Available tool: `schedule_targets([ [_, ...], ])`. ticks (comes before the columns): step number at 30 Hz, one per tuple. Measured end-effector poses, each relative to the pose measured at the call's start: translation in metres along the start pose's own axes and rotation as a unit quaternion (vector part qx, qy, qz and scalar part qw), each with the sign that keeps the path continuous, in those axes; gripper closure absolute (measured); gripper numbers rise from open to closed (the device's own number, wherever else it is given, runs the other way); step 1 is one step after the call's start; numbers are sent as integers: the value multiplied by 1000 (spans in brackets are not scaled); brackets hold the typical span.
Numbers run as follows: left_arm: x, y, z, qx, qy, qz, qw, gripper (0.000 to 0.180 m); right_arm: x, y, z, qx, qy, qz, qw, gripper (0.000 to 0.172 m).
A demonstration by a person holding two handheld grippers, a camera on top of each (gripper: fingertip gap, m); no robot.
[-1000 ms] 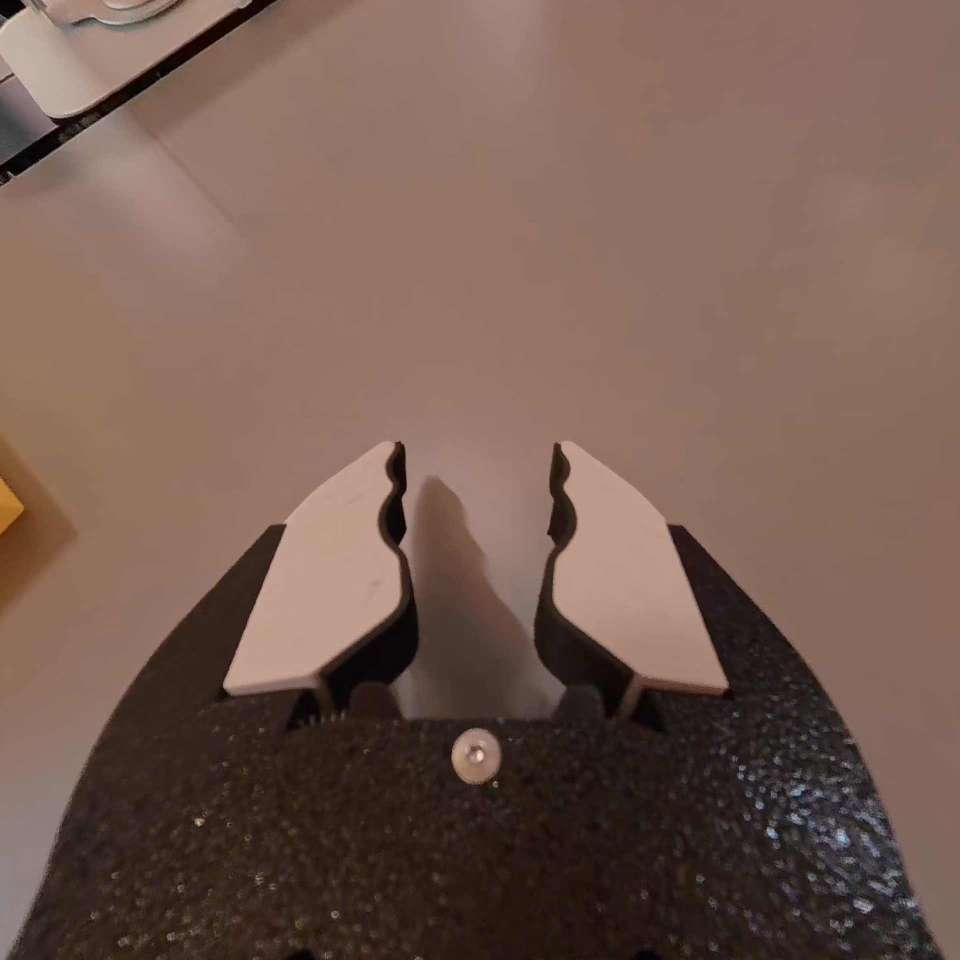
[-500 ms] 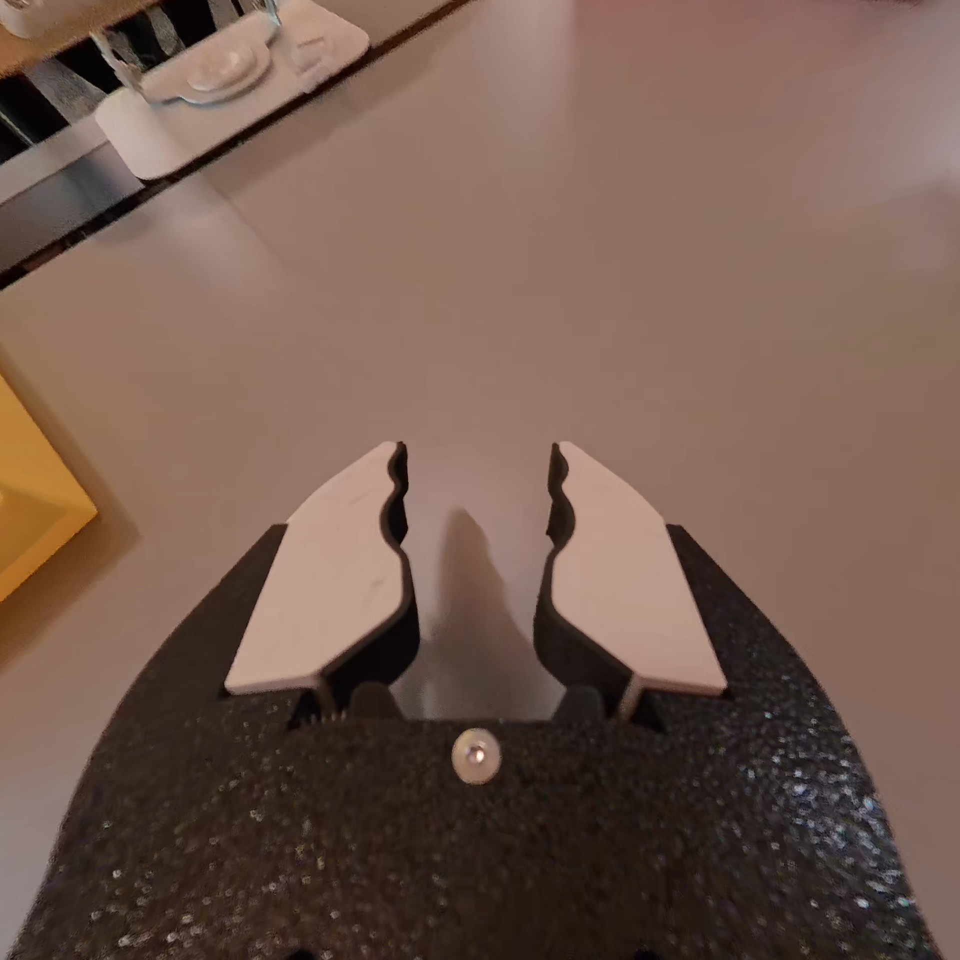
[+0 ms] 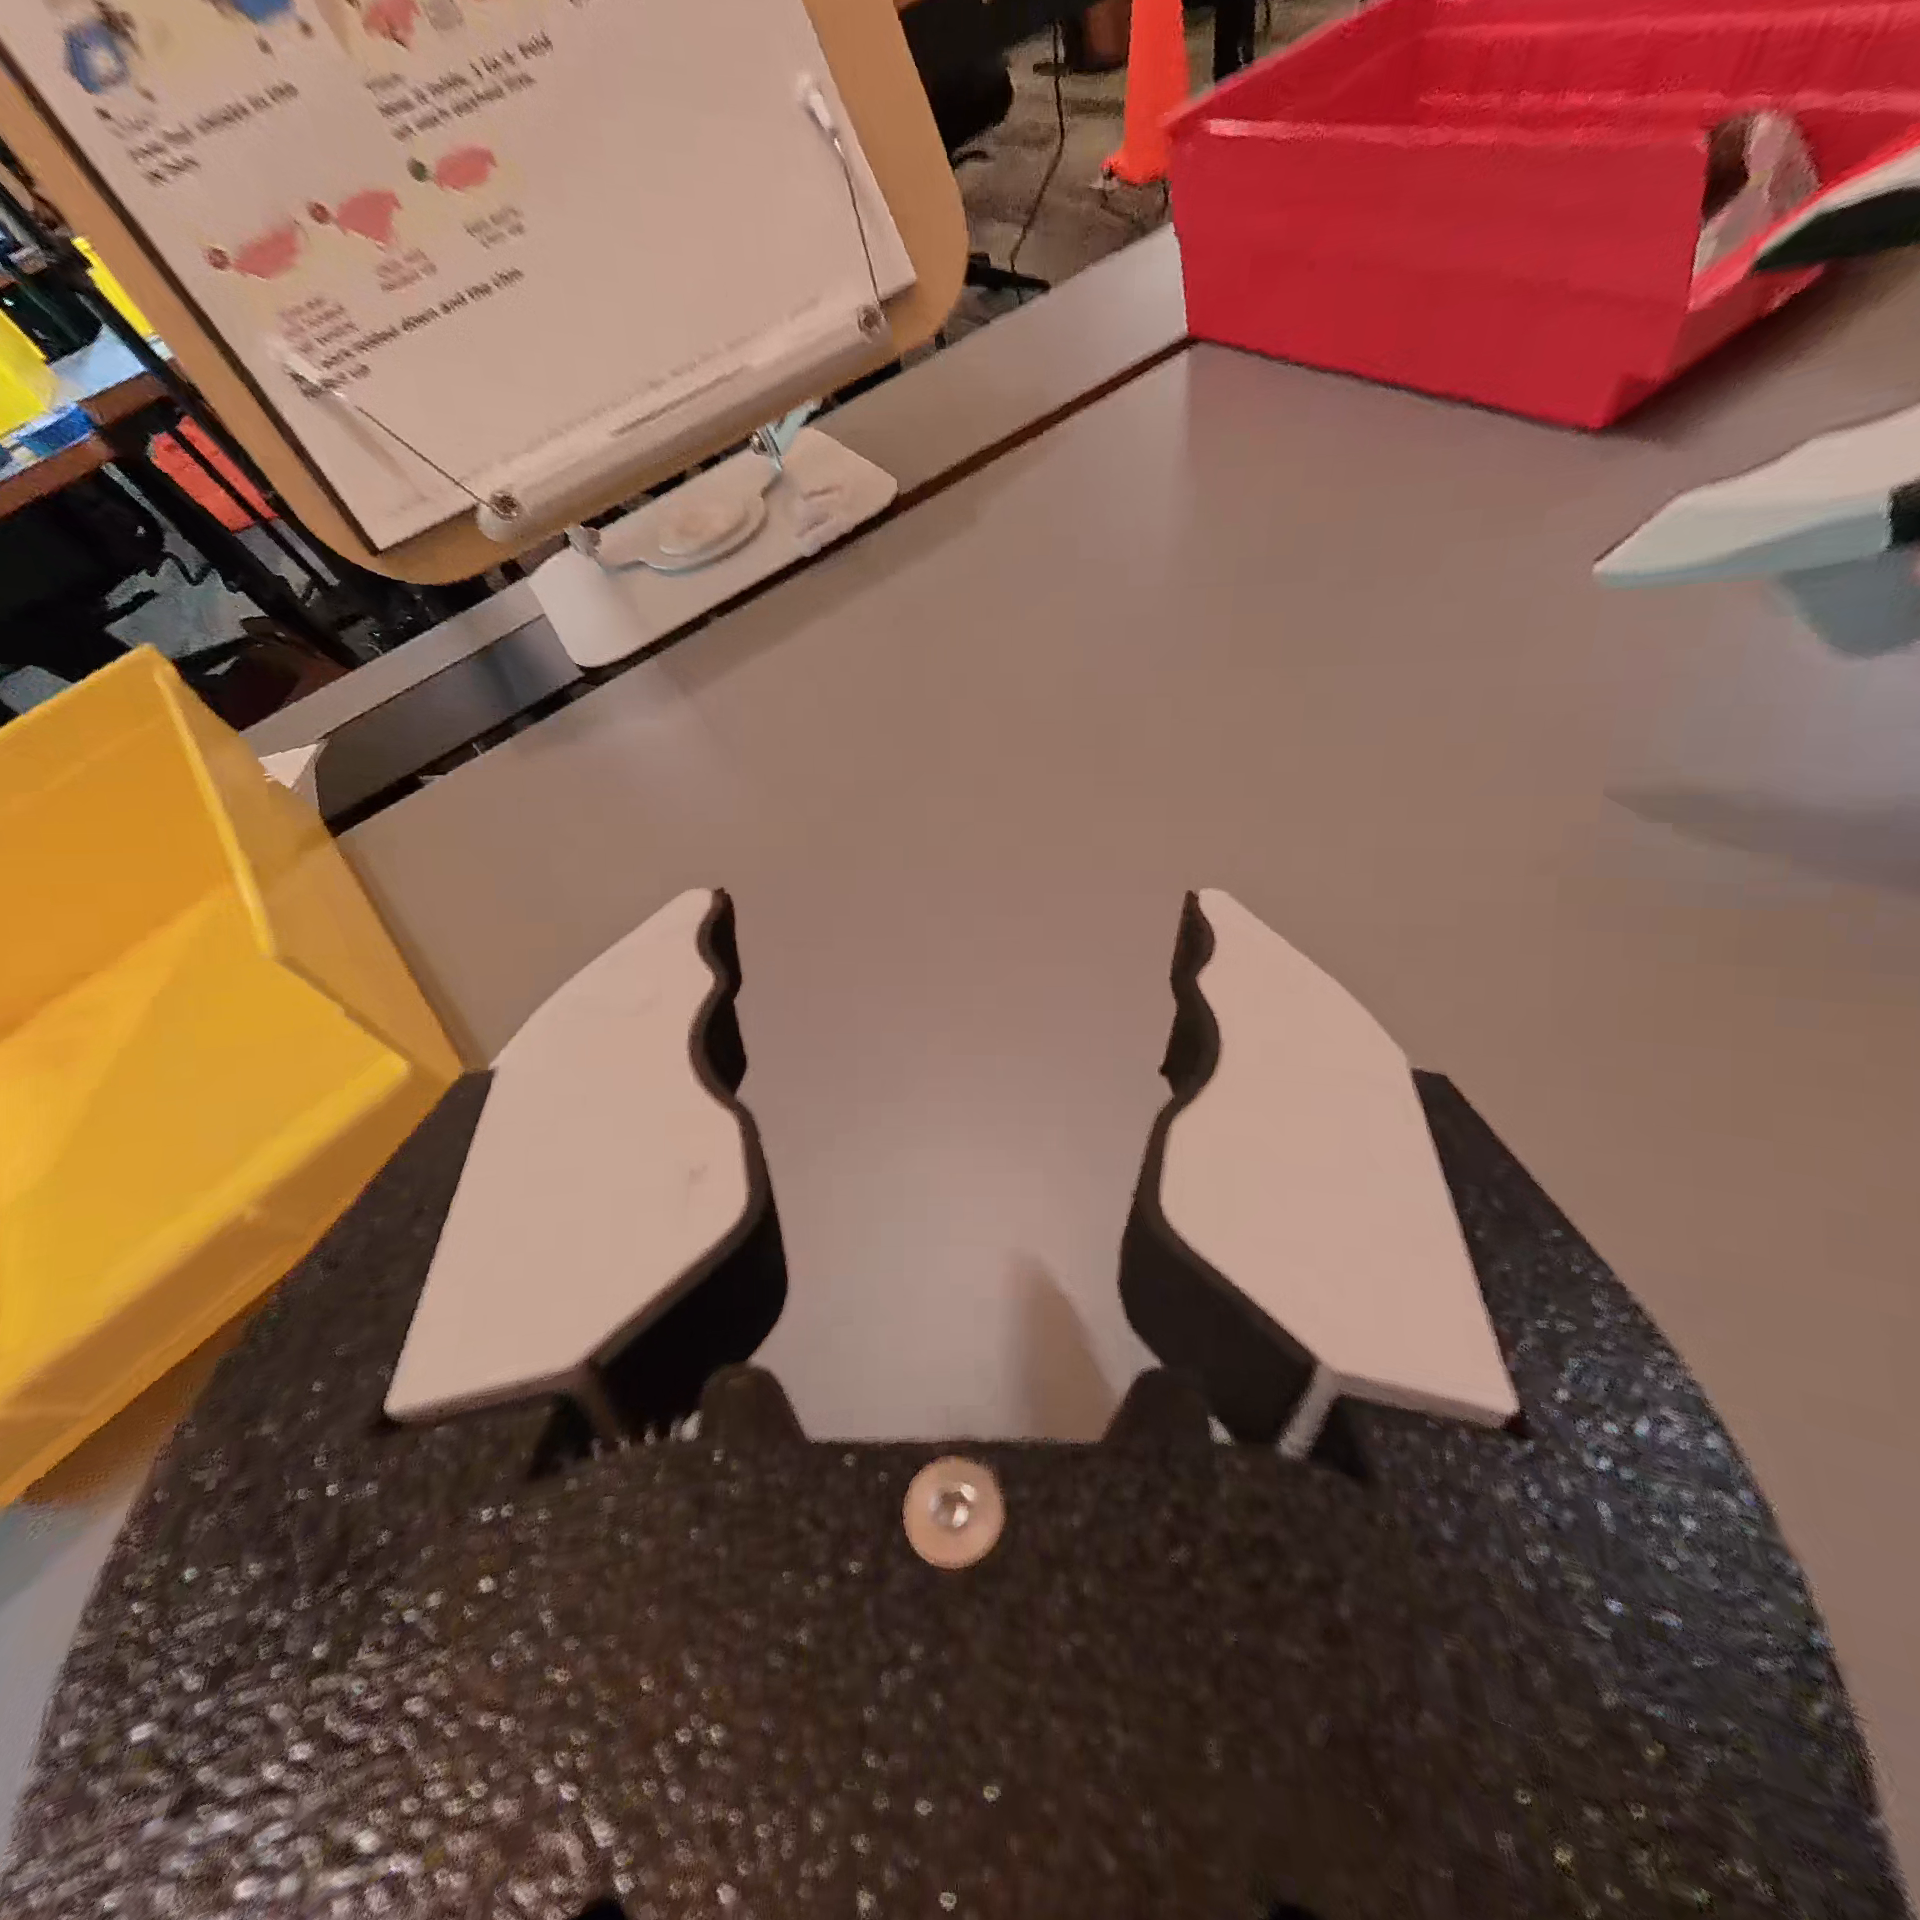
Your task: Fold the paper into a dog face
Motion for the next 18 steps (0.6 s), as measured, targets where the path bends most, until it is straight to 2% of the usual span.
schedule_targets([
  [4, -3, -9, -14, 41, -7, -46, 998, 102, -4, -9, -2, 51, -10, 59, 997, 72],
  [8, 0, -7, -19, 44, 2, -19, 999, 100, -2, -12, 4, 44, -6, 61, 997, 72],
  [10, -5, -5, -20, 44, -17, -5, 999, 101, -3, -16, 7, 48, -15, 56, 997, 72],
  [14, -10, -7, -17, 50, -3, -37, 998, 103, -8, -16, 9, 42, -17, 36, 998, 71],
  [18, -7, -2, -9, 32, 5, -32, 999, 102, -3, -11, 3, 41, -12, 44, 998, 72],
])
Point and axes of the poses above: each gripper's, where its closed fingertips meet, z out along the fingers, y out of its underside, x = y × z across the jaws, the point moved 10 cm from there along -z, back along the fingers, and after that the axes turned 9 degrees about -y, right-handed, at the moved point
